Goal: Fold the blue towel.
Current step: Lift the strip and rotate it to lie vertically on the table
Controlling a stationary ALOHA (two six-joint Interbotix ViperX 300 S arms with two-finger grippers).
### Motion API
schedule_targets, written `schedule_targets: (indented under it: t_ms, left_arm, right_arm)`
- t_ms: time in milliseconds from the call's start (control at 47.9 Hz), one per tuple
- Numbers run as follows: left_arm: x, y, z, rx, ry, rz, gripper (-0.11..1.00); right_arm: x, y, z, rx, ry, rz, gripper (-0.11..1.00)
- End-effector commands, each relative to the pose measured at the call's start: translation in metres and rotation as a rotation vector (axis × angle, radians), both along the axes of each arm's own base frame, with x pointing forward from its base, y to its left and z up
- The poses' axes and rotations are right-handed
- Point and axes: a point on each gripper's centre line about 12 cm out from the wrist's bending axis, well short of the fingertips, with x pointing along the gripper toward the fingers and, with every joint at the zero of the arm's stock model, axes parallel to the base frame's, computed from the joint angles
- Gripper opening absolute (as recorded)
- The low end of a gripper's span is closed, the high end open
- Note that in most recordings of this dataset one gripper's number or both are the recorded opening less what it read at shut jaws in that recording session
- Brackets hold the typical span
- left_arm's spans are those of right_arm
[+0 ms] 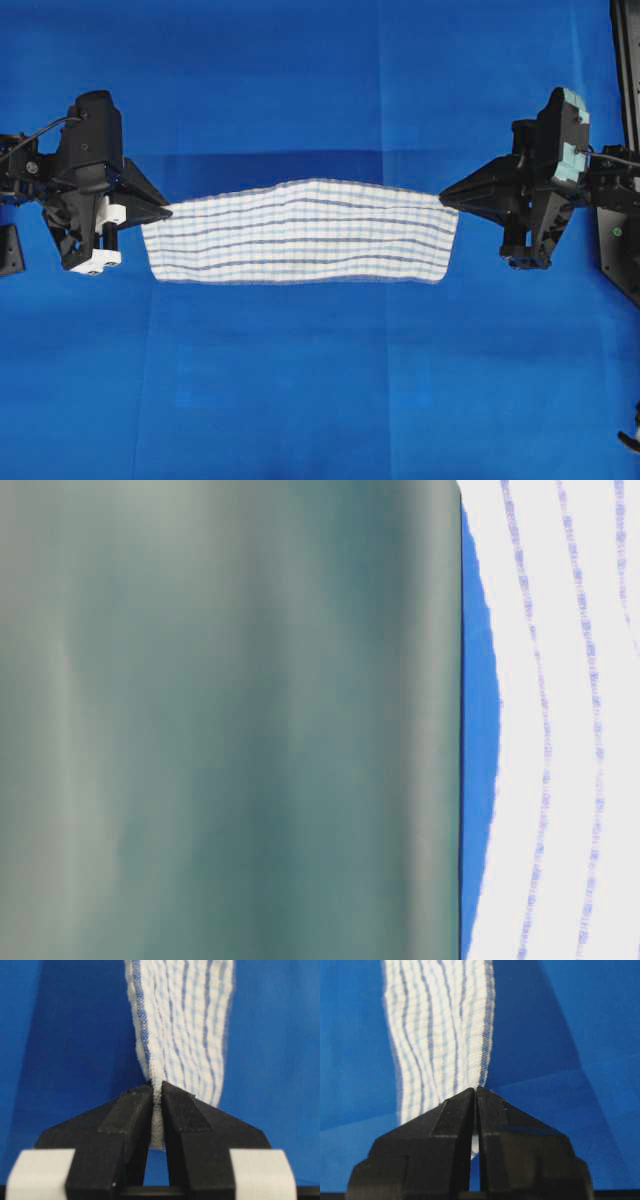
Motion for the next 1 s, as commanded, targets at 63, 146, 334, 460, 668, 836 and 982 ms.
schedule_targets:
  t_ms: [63,146,334,460,668,836,982]
  left_arm:
    - [0.015,-0.012,0.015,-0.068,-0.077,0.018,0.07]
    - [0.024,-0.021,0.019,-0.119,-0.099,0.031,0.07]
    - [0.051,-0.041,0.027,-0.212,-0.139,0.045,0.07]
    - [0.076,-0.055,0.035,-0.257,-0.173,0.04,0.07]
    - [0.125,-0.076,0.048,-0.275,-0.241,0.0,0.07]
    - [0.168,-0.09,0.053,-0.279,-0.293,-0.023,0.07]
    - [0.199,-0.099,0.053,-0.288,-0.326,-0.031,0.07]
  right_arm:
    - [0.003,-0.014,0.008,-0.006,-0.026,-0.055,-0.05]
    - [0.004,-0.026,0.012,-0.008,-0.041,-0.108,-0.05]
    - [0.01,-0.055,0.029,-0.029,-0.079,-0.206,-0.05]
    - [0.014,-0.069,0.038,-0.043,-0.096,-0.248,-0.05]
    - [0.032,-0.081,0.058,-0.111,-0.123,-0.237,-0.05]
    - [0.049,-0.09,0.073,-0.154,-0.134,-0.223,-0.05]
    - [0.064,-0.102,0.08,-0.185,-0.118,-0.219,-0.05]
